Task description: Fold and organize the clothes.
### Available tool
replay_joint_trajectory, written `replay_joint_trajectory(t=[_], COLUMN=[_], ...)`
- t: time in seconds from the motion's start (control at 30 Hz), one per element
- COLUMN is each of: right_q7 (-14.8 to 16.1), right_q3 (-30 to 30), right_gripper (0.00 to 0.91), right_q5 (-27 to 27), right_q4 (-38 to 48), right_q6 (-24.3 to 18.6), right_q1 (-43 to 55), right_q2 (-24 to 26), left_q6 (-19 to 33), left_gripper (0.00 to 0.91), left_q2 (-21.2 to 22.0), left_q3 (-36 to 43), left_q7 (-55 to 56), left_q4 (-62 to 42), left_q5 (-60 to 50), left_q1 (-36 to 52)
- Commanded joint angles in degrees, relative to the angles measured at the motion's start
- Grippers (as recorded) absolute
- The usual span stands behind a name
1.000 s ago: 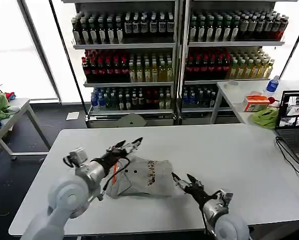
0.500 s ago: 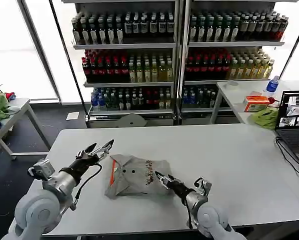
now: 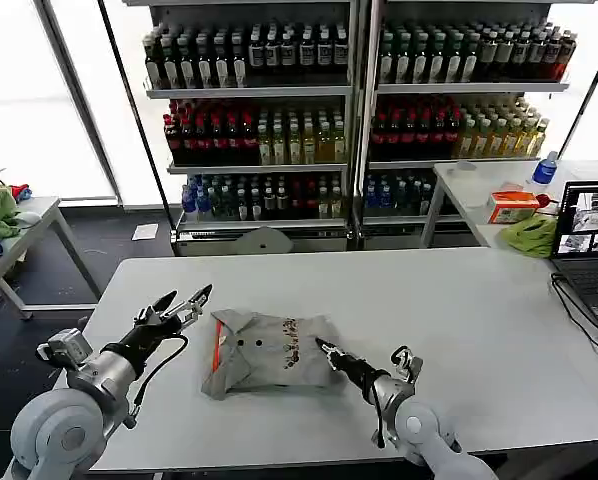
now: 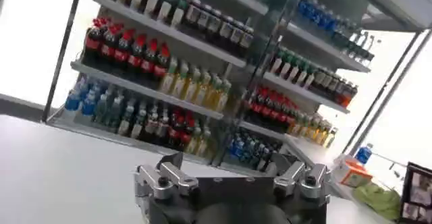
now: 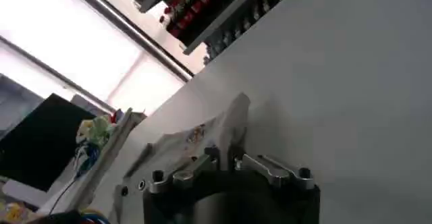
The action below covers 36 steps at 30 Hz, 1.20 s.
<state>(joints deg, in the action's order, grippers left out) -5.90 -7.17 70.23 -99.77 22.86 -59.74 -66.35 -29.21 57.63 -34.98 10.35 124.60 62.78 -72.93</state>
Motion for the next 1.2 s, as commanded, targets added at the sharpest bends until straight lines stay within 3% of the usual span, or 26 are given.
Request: replay_joint_trajectory(t=[0.03, 0.3, 0.53, 0.9, 0.93, 0.97, 1.1, 1.2], right_q7=[0.26, 1.23, 1.66, 2.18, 1.95, 2.00, 1.53, 0.14], right_q3=[-1.98, -5.68, -9.13, -10.92, -10.98, -11.10, -12.79, -15.23], right_gripper=[0.000, 0.000, 0.000, 0.000, 0.252, 0.907, 0.907, 0.907], right_q5=[1.05, 0.68, -2.92, -11.26, -11.28, -11.33, -14.71, -13.53], right_q4=[-0.98, -1.98, -1.31, -0.17, -0.37, -0.73, -1.97, -1.70], right_q6=[0.24, 0.81, 2.49, 0.92, 1.01, 1.13, 2.01, 4.24], right_q1=[-0.09, -2.45, -3.76, -2.82, -2.77, -2.82, -3.23, -1.93], right_q2=[1.88, 6.96, 12.49, 14.03, 13.94, 13.92, 13.61, 13.34], left_q6=[0.14, 0.13, 0.14, 0.19, 0.19, 0.20, 0.20, 0.27], left_gripper=[0.907, 0.907, 0.907, 0.907, 0.907, 0.907, 0.907, 0.907], left_q2=[0.00, 0.09, 0.39, 0.71, 0.70, 0.69, 0.55, 0.30], left_q3=[-1.32, -0.96, -1.10, -1.54, -1.72, -1.90, -2.99, -3.47], left_q7=[-0.81, -0.74, -0.71, -0.36, -0.38, -0.40, -0.42, -0.62], left_q4=[-0.09, 0.21, -0.04, -0.04, -0.01, 0.02, 0.35, 0.47], left_q5=[-0.47, -0.47, -0.50, -0.33, -0.20, -0.11, 0.45, 0.72], left_q1=[-1.21, -0.93, -1.21, -1.34, -1.50, -1.66, -2.51, -3.00])
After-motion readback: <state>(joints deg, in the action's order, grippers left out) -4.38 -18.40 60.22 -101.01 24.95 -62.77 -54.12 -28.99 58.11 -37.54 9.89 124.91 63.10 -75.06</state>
